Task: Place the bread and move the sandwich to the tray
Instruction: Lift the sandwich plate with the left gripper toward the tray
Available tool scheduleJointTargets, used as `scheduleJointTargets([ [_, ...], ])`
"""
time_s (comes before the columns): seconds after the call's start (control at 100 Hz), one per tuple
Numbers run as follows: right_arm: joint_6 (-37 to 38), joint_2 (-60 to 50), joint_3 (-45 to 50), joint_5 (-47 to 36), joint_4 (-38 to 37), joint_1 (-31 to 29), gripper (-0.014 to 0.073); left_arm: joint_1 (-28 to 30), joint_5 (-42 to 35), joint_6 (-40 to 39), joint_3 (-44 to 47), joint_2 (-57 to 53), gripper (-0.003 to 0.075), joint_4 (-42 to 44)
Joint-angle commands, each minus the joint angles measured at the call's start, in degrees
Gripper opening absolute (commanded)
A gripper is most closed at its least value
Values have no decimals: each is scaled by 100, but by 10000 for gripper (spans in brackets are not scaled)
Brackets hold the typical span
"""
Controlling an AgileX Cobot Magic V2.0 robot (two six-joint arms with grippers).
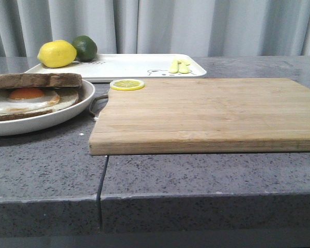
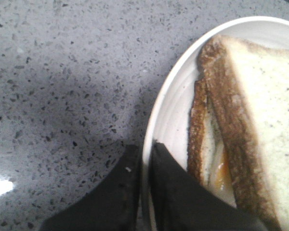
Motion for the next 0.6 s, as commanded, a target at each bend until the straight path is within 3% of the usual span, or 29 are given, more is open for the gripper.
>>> scheduleJointTargets([
  [0.0,-21,41,-138,-452,-77,-37,446,6,-182,-40,-130,-114,-19,-162],
  [0.35,-21,41,-138,-501,-77,-37,446,11,-172,-40,-130,-409,-19,-456],
  [0.59,-21,41,-138,-562,-77,-37,446,351,-146,-40,-139,-973,-19,-982],
])
